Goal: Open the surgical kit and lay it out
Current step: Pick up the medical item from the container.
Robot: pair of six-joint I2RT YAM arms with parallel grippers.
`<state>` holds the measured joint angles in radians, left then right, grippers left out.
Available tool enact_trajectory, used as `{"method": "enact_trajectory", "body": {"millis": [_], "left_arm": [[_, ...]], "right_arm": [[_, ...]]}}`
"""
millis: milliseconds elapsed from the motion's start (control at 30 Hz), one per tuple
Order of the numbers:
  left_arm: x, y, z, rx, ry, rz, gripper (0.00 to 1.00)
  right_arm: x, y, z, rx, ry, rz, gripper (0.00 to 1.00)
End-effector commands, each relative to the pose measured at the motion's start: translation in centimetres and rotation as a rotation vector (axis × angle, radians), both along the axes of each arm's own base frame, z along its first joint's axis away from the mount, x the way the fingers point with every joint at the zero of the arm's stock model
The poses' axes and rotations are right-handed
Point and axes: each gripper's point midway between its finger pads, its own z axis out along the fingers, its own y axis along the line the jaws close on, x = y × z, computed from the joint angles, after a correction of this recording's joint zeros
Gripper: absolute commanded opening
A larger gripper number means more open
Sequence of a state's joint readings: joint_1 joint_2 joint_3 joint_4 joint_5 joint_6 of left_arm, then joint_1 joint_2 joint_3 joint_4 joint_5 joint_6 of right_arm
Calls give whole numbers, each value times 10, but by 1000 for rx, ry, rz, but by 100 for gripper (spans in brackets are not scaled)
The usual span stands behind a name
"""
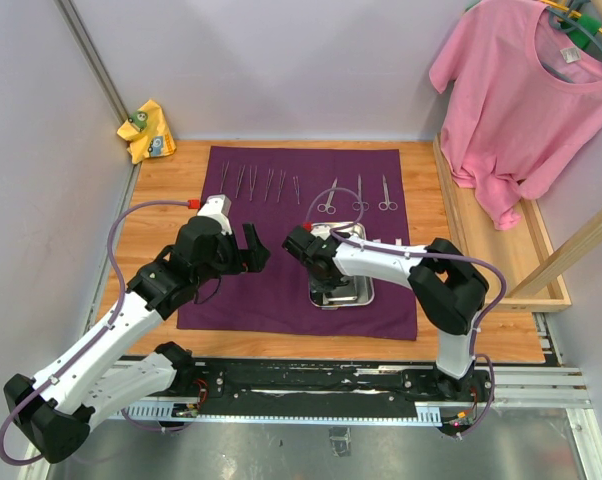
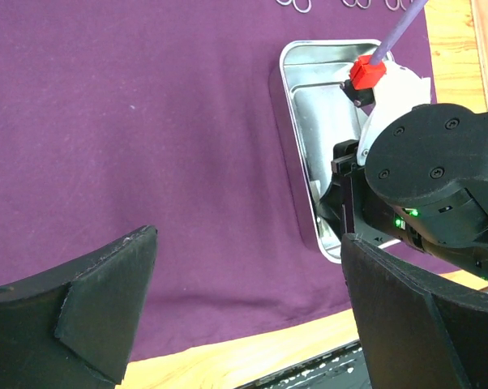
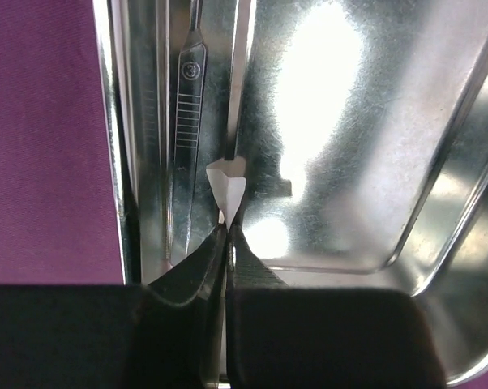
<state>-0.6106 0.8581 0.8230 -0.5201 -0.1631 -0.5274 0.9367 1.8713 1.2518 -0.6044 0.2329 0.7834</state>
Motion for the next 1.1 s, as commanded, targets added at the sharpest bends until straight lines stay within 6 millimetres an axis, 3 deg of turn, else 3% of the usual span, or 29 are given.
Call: {"method": "enact_trajectory", "body": {"millis": [0, 333, 567, 700, 833, 967, 1067], "left_arm": [[1, 0, 9, -8, -27, -4, 99], [2, 4, 10, 2, -25, 14, 99], [3, 4, 8, 5, -17, 22, 99], [5, 3, 7, 15, -10, 24, 99], [11, 0, 2, 41, 10, 20, 99], [18, -7, -2, 44, 27, 16, 99], [21, -12, -9, 30, 59, 23, 99]], "right_arm": [[-6, -23, 2, -93, 0, 9, 1], [12, -20, 58, -47, -118, 37, 1], [17, -40, 75, -40, -150, 27, 1], [15, -67, 84, -56, -171, 18, 1], [14, -111, 96, -55, -195, -16, 1], [8, -149, 93, -59, -182, -38, 1], [4, -166, 85, -50, -173, -54, 1]]}}
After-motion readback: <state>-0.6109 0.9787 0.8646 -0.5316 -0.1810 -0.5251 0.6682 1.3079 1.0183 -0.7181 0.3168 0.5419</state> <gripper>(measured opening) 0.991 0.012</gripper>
